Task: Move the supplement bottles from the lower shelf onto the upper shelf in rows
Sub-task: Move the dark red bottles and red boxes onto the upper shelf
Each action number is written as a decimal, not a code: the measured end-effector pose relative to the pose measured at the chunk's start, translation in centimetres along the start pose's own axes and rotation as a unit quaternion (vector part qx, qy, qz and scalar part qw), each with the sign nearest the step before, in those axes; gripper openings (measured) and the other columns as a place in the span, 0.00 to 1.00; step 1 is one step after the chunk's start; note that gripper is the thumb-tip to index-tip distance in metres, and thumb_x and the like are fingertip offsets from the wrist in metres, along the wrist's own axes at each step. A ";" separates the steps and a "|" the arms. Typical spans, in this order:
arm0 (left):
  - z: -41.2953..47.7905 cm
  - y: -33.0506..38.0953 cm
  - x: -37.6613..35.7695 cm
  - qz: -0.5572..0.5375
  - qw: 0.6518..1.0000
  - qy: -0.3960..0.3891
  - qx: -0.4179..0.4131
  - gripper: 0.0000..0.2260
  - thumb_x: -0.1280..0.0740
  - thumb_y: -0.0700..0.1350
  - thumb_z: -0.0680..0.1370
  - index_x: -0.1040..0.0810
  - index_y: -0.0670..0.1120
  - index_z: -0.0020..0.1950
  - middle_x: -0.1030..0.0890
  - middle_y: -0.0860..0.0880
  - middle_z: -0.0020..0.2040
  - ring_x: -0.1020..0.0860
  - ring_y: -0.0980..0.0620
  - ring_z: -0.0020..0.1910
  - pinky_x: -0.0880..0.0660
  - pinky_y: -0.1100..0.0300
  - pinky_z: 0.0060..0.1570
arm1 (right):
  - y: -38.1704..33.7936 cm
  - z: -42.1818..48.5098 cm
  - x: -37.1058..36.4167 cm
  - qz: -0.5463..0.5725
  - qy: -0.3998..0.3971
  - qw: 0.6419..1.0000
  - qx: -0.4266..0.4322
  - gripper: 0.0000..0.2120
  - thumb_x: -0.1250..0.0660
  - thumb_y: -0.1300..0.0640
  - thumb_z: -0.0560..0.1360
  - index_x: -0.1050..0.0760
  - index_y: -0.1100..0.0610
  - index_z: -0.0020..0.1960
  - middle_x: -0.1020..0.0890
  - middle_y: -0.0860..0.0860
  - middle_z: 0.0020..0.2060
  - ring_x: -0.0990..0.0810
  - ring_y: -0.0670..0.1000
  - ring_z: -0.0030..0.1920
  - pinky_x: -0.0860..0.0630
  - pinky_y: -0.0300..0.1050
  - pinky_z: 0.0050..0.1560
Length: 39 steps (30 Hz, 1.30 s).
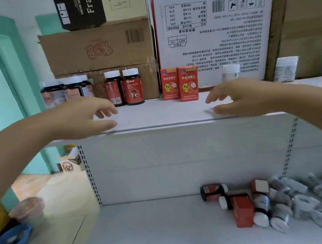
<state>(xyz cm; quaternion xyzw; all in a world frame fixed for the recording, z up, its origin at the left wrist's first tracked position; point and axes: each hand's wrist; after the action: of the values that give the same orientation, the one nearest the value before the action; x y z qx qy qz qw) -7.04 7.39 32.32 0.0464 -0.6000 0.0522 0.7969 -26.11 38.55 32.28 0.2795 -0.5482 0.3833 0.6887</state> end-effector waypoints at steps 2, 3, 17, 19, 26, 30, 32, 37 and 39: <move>-2.1 0.6 -0.2 -0.007 1.000 0.012 -0.022 0.13 0.36 0.58 0.76 0.26 0.58 0.59 0.24 0.60 0.53 0.25 0.65 0.52 0.26 0.59 0.51 | -0.5 -3.0 0.1 0.010 0.013 1.000 -0.016 0.16 0.37 0.45 0.78 0.26 0.47 0.65 0.22 0.44 0.61 0.24 0.45 0.59 0.28 0.41 0.57; -3.0 1.0 -0.2 -0.012 0.999 0.022 -0.035 0.13 0.37 0.59 0.76 0.26 0.59 0.58 0.23 0.61 0.53 0.25 0.66 0.51 0.26 0.59 0.51 | -0.7 -4.5 0.1 0.017 0.020 0.999 -0.025 0.16 0.37 0.46 0.78 0.25 0.47 0.65 0.22 0.44 0.61 0.25 0.45 0.58 0.28 0.42 0.58; -6.6 5.8 -12.1 -0.031 0.993 -0.042 -0.108 0.14 0.35 0.57 0.77 0.26 0.57 0.61 0.24 0.60 0.53 0.25 0.62 0.48 0.28 0.63 0.48 | 1.0 -18.2 -7.9 0.008 -0.077 0.989 -0.126 0.17 0.40 0.46 0.80 0.28 0.45 0.67 0.24 0.43 0.63 0.24 0.45 0.58 0.27 0.42 0.59; -5.7 6.3 -15.2 -0.051 0.992 -0.060 -0.100 0.15 0.35 0.56 0.77 0.25 0.55 0.62 0.24 0.60 0.52 0.24 0.61 0.48 0.27 0.60 0.50 | 2.2 -18.6 -10.3 0.017 -0.089 0.986 -0.137 0.16 0.40 0.46 0.80 0.28 0.46 0.66 0.22 0.44 0.62 0.24 0.45 0.57 0.27 0.43 0.59; 0.5 10.7 -27.3 -0.116 0.980 -0.146 -0.063 0.17 0.36 0.54 0.78 0.27 0.53 0.66 0.25 0.54 0.61 0.25 0.56 0.56 0.28 0.58 0.57 | 8.2 -16.7 -20.9 0.064 -0.141 0.970 -0.186 0.15 0.39 0.45 0.74 0.25 0.44 0.60 0.19 0.46 0.55 0.21 0.50 0.54 0.25 0.47 0.55; 5.6 13.0 -34.5 -0.127 0.975 -0.178 -0.039 0.20 0.37 0.55 0.78 0.30 0.53 0.69 0.29 0.53 0.65 0.27 0.53 0.61 0.29 0.54 0.61 | 11.5 -14.0 -27.7 0.084 -0.127 0.964 -0.217 0.21 0.35 0.45 0.75 0.28 0.52 0.65 0.20 0.49 0.58 0.22 0.52 0.55 0.26 0.45 0.55; 8.3 13.7 -38.1 -0.148 0.972 -0.183 -0.019 0.22 0.36 0.55 0.77 0.31 0.53 0.70 0.31 0.52 0.68 0.29 0.52 0.64 0.30 0.53 0.63 | 12.3 -12.7 -31.0 0.097 -0.119 0.960 -0.234 0.27 0.36 0.37 0.71 0.31 0.49 0.65 0.21 0.46 0.58 0.22 0.52 0.57 0.26 0.46 0.55; 13.5 14.9 -45.9 -0.188 0.963 -0.189 0.031 0.27 0.35 0.50 0.76 0.35 0.50 0.74 0.32 0.46 0.71 0.32 0.47 0.69 0.32 0.49 0.67 | 13.0 -9.7 -37.9 0.039 -0.090 0.963 -0.250 0.37 0.34 0.32 0.66 0.37 0.56 0.65 0.25 0.53 0.59 0.25 0.58 0.60 0.29 0.50 0.56; 15.1 14.8 -48.8 -0.206 0.957 -0.202 0.036 0.29 0.35 0.56 0.73 0.35 0.54 0.73 0.29 0.47 0.70 0.28 0.47 0.67 0.29 0.49 0.64 | 12.8 -9.0 -39.6 0.007 -0.064 0.971 -0.229 0.37 0.36 0.32 0.67 0.36 0.57 0.64 0.24 0.53 0.58 0.25 0.57 0.60 0.31 0.52 0.61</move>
<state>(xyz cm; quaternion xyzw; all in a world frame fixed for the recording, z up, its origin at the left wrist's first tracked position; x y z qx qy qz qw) -36.87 18.64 -10.22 0.2074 -0.7234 -0.1024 0.6505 -36.03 44.06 -8.80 0.1345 -0.6665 0.2332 0.6952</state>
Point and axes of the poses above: each hand's wrist, its own z-axis towards the middle knuckle, its own x-axis out of the back of the hand, y = z × x
